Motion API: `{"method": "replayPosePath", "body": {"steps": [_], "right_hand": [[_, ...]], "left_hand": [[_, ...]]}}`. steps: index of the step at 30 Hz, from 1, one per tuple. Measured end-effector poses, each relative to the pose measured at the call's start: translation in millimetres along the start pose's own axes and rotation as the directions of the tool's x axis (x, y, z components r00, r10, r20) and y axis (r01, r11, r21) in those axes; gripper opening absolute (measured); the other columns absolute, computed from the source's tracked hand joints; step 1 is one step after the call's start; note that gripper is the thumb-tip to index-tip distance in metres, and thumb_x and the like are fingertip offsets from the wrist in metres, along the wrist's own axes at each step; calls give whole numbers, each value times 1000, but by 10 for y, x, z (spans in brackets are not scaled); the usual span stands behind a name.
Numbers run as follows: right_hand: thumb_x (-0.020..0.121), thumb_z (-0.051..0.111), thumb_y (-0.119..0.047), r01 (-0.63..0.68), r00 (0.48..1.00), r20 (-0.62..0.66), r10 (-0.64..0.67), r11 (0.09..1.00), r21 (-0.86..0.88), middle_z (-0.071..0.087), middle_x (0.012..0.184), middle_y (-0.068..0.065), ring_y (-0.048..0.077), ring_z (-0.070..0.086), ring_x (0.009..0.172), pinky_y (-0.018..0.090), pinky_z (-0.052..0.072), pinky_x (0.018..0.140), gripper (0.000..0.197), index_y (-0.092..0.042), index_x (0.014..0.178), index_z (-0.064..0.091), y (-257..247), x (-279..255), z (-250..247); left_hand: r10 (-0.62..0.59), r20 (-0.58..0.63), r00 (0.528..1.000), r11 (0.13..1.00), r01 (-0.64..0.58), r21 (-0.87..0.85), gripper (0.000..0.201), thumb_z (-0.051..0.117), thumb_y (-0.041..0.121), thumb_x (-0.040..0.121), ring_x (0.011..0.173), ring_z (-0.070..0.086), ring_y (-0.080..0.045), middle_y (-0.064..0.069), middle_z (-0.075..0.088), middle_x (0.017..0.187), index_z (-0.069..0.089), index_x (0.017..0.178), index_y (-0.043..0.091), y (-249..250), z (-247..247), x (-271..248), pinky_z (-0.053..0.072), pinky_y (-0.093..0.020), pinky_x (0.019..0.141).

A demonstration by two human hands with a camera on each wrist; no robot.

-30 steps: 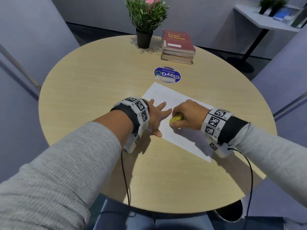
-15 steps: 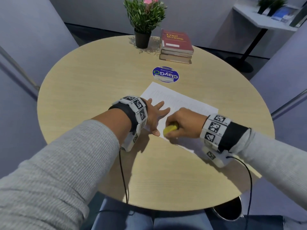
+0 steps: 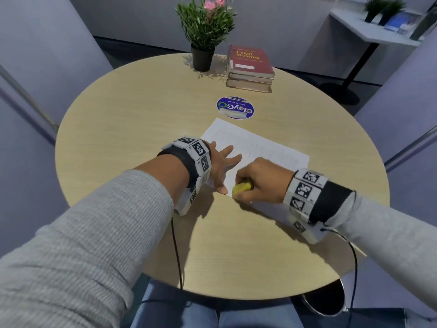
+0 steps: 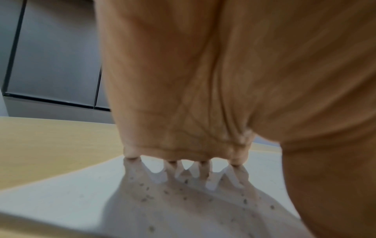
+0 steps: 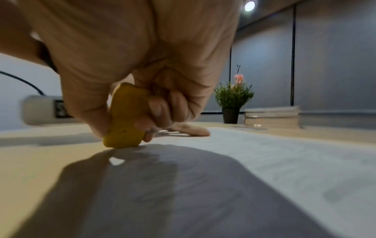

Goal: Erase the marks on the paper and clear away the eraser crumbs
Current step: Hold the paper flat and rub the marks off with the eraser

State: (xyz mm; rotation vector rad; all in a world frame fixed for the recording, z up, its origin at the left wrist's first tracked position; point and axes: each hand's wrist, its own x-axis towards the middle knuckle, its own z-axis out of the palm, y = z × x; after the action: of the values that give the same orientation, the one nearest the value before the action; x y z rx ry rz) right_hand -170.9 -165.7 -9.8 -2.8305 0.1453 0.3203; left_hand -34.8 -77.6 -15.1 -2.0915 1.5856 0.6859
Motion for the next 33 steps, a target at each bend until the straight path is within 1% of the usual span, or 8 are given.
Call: {"method": "replayPosePath", "body": {"steps": [2,7,11,15,20,23,26,33], "right_hand": [[78,68,-36,13,999,38,-14,1000,19,67,70,0,15,57,64,29,48,63,23,-14,84,69,-28,-51,22],[80,66,-29,-102,984,-144,107,994,42,66,73,4,19,56,66,31,48,66,20,-11,85,70,266,0,-242],[81,64,-28,-112,989,-96,112,994,1,64,73,3,21,56,69,28,42,62,20,-10,89,68,285,-36,-212],[83,64,-31,-89,995,-60,85,994,-63,60,71,1,19,54,67,27,40,62,22,-10,91,67,213,58,-150],[79,64,-28,-31,999,-32,30,999,-41,65,73,2,23,60,70,33,50,65,24,-12,96,65,125,24,-43],[79,67,-29,48,998,33,-47,999,-10,66,77,0,20,60,69,31,49,66,26,-15,101,64,58,-22,-18],[81,68,-34,-74,997,-33,72,996,-48,67,80,4,23,63,77,31,48,67,30,-11,100,68,211,92,-145],[81,68,-30,59,998,27,-59,998,-22,62,73,-4,17,55,65,27,44,64,23,-13,96,65,59,-24,-56]], "left_hand": [[-1,-9,1000,1000,1,17,129,62,78,66,143,-11,-46,-12,-24,157,-20,150,24,-12,6,22,2,-60,114],[-22,-71,997,999,25,39,115,62,71,74,142,3,-49,-11,-8,160,-11,152,29,-8,12,8,14,-63,112],[22,-89,996,999,-18,51,117,54,80,71,144,-7,-46,-4,-12,161,-18,150,35,57,-44,-10,1,-59,115],[43,-18,999,999,-43,-19,103,66,58,80,141,-13,-50,-6,-21,159,-8,150,42,188,-99,-60,3,-60,112],[41,-30,999,999,-41,-10,98,66,57,81,142,-9,-49,-5,-21,159,1,152,40,169,-44,-28,10,-59,112],[69,-35,997,998,-70,-10,106,71,62,74,143,-7,-48,-7,-18,159,3,152,38,181,-54,-60,11,-58,111],[27,-92,995,997,-33,-65,105,74,55,74,144,-3,-45,-11,-12,160,7,153,36,142,5,6,11,-63,113],[64,-55,996,997,-66,-46,104,69,53,81,144,-16,-40,-5,-22,158,-3,153,34,192,-29,-35,3,-58,112]]}}
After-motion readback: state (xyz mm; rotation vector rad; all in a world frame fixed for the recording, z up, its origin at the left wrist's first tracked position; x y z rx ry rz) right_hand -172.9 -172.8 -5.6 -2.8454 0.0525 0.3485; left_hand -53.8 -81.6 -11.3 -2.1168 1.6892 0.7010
